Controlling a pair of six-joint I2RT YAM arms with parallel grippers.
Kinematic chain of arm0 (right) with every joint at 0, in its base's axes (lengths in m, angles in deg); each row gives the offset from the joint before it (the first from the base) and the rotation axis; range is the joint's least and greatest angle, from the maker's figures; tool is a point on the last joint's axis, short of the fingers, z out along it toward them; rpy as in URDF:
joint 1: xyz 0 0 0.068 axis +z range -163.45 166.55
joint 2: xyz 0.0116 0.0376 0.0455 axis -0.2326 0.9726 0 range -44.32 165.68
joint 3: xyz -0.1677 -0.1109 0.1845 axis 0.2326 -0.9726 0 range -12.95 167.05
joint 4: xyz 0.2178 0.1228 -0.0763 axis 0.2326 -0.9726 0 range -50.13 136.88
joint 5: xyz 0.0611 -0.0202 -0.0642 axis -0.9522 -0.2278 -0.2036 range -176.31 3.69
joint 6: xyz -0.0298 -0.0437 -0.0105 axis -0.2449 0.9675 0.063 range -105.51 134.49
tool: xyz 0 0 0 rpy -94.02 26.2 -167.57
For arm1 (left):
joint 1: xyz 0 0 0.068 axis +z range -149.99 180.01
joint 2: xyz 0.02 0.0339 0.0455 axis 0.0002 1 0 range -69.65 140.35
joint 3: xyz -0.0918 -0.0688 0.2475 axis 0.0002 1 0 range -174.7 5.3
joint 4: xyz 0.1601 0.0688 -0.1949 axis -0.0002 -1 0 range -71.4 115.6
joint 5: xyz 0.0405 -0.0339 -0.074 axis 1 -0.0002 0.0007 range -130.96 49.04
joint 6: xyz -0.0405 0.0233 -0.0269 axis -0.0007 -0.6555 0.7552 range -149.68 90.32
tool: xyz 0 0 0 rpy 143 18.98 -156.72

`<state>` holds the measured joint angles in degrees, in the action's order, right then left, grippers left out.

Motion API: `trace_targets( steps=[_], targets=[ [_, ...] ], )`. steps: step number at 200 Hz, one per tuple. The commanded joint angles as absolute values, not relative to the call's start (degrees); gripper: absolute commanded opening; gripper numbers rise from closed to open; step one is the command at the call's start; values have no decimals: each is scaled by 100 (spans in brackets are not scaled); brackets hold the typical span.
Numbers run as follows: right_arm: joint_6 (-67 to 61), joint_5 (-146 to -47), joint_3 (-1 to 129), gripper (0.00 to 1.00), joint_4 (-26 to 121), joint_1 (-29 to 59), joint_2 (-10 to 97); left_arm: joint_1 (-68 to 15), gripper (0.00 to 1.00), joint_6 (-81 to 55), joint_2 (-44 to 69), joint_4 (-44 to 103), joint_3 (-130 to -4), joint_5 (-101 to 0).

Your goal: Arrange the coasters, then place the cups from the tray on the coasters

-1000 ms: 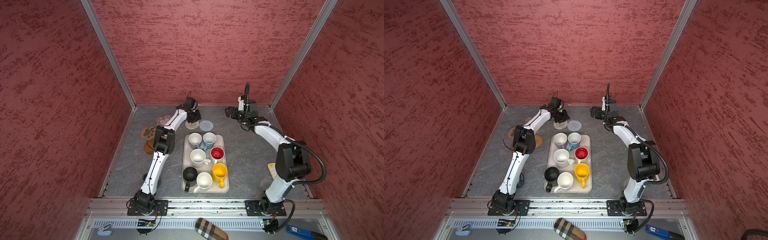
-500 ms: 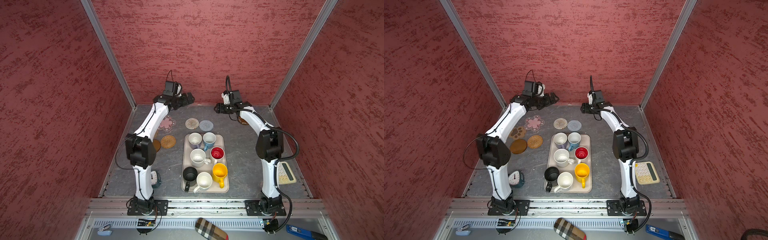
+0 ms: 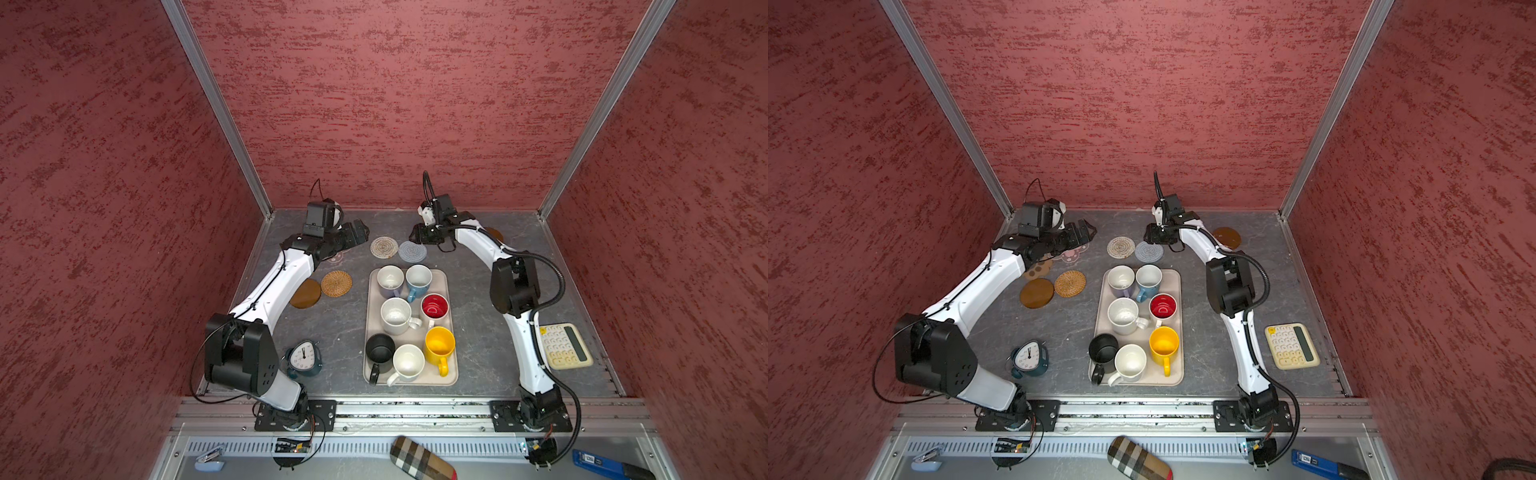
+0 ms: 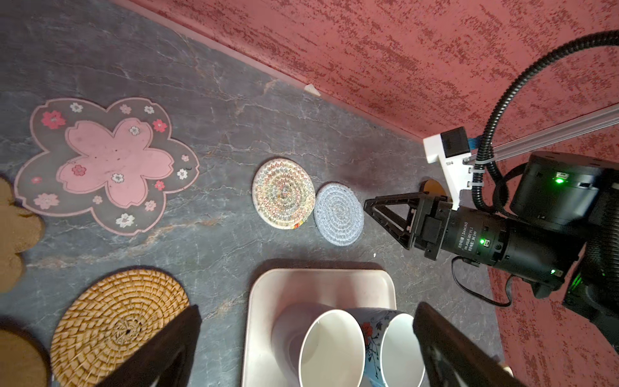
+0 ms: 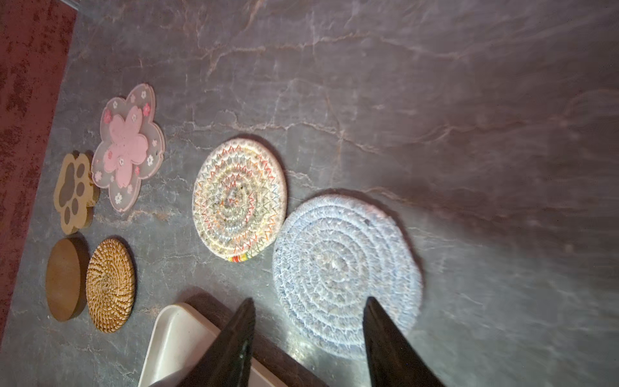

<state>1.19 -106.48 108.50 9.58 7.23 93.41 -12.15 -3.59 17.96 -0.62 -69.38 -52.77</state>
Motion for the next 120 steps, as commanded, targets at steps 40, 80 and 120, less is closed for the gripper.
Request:
trace_targets(
  steps=[40,80,120],
  targets=[
    [60,-10971,10755,52,1285,765,9577,-1321,100,-305,1706,279,-6643,-5170],
    [50,-10784,10650,46,1348,772,9722,-1388,100,-261,1786,309,-6598,-5129],
    [86,-10418,10656,41,1308,771,9839,-1401,100,-286,1776,257,-6586,-5072]
  ],
)
